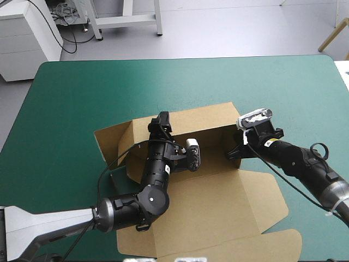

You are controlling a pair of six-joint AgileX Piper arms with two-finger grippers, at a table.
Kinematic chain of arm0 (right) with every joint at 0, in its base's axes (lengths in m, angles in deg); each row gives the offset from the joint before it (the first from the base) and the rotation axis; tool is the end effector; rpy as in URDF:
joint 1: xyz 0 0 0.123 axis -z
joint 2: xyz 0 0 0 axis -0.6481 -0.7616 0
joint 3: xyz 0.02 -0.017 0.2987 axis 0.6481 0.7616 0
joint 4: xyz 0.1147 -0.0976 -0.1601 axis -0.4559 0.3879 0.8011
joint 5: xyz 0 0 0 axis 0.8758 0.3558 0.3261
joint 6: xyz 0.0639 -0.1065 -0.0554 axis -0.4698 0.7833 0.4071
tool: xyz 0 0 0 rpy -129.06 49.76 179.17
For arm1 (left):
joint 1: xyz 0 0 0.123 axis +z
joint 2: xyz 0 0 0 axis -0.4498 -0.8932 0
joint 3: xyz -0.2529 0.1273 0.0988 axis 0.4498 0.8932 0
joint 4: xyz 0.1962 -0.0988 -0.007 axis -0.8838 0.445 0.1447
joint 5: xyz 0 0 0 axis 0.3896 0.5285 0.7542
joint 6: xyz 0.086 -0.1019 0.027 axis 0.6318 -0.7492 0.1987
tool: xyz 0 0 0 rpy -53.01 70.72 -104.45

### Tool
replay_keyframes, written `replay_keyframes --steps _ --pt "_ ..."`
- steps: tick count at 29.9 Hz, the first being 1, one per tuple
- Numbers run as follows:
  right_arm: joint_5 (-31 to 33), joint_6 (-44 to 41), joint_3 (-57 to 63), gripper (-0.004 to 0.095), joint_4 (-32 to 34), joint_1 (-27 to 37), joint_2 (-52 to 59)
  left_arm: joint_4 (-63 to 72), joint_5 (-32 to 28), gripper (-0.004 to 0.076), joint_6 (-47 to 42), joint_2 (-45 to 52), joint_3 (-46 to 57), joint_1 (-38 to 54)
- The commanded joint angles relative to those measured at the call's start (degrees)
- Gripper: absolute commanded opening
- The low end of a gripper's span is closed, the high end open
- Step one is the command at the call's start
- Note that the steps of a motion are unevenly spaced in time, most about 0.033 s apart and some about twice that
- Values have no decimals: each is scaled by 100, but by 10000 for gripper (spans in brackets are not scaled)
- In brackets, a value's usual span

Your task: Fold the box

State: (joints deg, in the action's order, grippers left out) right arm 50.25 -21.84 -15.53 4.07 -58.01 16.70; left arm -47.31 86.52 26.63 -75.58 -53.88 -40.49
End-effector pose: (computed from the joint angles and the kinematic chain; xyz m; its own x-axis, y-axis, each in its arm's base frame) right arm 0.2416 0.0979 0.2811 -0.5348 -0.2534 -0.8061 -0.4569 0.8892 0.0236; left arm 0.2192 -0.2323 0.3081 0.1378 0.9744 -0.1774 0.2167 0.1451 0.9654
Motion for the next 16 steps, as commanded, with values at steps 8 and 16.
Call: replay_keyframes --steps 8,16 --pt "1454 -2171 -1390 -14 1454 -45 -435 -717 481 471 93 258 -1200 -554" --pt "3153 -2808 -3165 -19 1994 104 -1150 -717 768 409 347 258 -1454 -1291"
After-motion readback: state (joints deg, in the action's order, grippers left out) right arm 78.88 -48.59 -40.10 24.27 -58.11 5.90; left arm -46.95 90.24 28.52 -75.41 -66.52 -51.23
